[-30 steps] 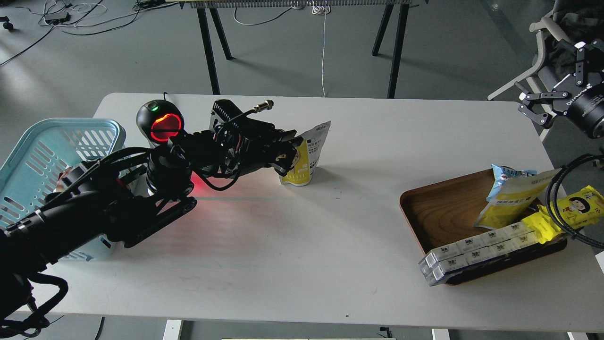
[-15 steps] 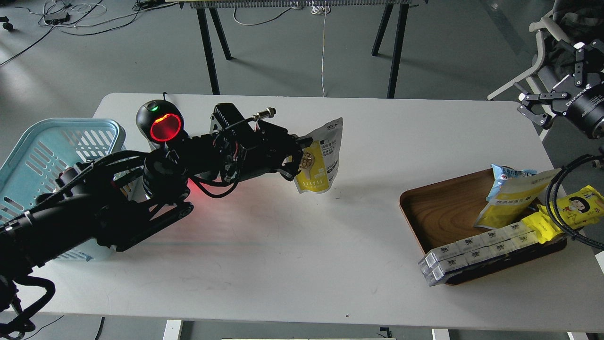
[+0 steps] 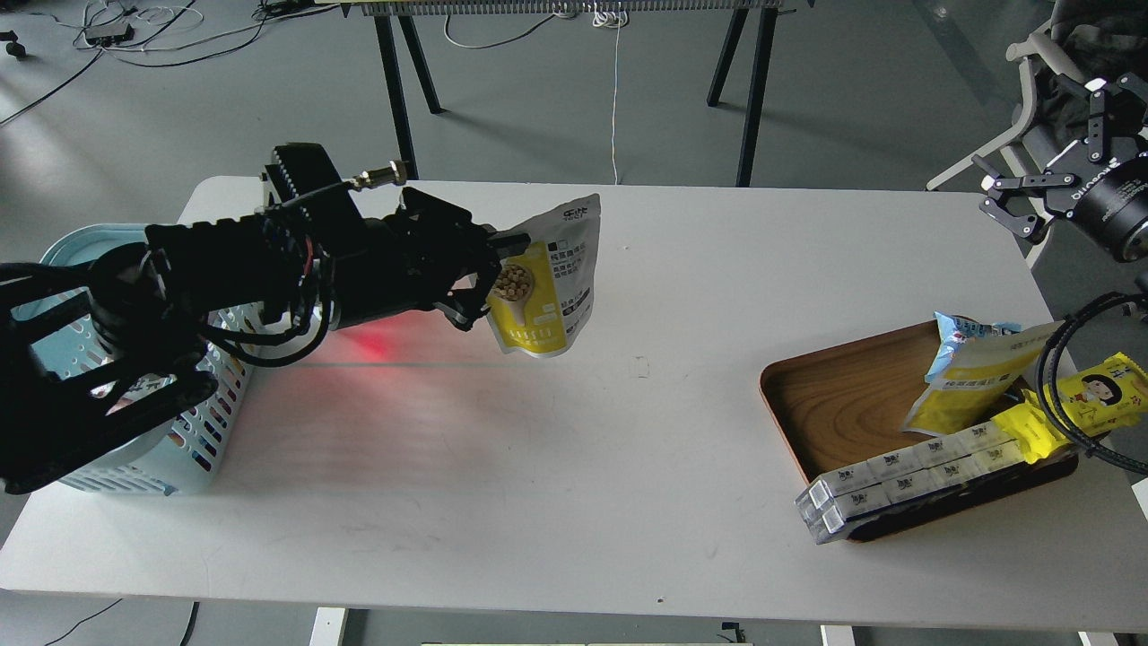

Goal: Scan snack and place in basket
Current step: 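Lift the packet with the left gripper and hold it before the scanner, then raise the packet over the blue basket and release it inside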

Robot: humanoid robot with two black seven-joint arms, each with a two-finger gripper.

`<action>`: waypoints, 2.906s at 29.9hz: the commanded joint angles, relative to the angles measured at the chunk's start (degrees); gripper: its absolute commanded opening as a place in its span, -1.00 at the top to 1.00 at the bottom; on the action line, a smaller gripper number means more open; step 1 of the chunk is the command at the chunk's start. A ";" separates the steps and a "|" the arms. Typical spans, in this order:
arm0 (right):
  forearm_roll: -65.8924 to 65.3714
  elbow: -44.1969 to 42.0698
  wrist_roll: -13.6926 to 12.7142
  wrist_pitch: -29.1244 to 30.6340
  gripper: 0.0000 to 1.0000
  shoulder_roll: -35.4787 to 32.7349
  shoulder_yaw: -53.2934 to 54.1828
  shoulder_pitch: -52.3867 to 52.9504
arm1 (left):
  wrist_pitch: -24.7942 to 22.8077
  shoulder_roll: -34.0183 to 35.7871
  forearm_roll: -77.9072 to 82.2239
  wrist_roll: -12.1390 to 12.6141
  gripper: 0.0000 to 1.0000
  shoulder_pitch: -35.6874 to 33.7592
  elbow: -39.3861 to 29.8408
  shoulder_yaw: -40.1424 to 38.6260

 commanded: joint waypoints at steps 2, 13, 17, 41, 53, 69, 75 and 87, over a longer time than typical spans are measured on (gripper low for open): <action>-0.09 0.12 -0.08 0.00 -0.95 -0.09 -0.63 -0.01 | 1.03 4.22 -1.42 0.03 1.00 0.83 -0.33 0.08; -0.26 0.03 -0.26 0.00 -0.95 -0.09 -0.89 0.08 | 5.96 7.30 -2.30 0.55 1.00 7.33 1.60 -0.10; -0.26 0.03 -0.17 0.00 -0.95 0.00 -0.89 -0.01 | 6.66 8.00 -3.17 0.55 1.00 7.34 1.69 -0.19; -0.53 0.03 -0.17 0.00 -0.95 0.44 -0.98 0.25 | 0.69 10.64 -0.20 -1.38 1.00 7.07 3.71 -0.63; -0.53 0.03 -0.17 0.00 -0.95 0.52 -0.98 0.25 | -4.32 10.55 5.61 -2.70 1.00 4.35 3.62 -0.71; -0.53 0.03 -0.17 0.00 -0.95 0.52 -0.98 0.34 | -3.71 14.23 0.62 -5.07 1.00 2.68 2.92 -6.86; -0.62 0.03 -0.17 0.00 -0.95 0.52 -0.98 0.34 | -0.55 21.79 -6.95 -7.53 1.00 2.68 3.01 -8.89; -0.62 0.03 -0.17 0.00 -0.95 0.53 -0.98 -0.01 | 8.59 34.63 -17.32 -12.19 1.00 3.47 7.92 -6.79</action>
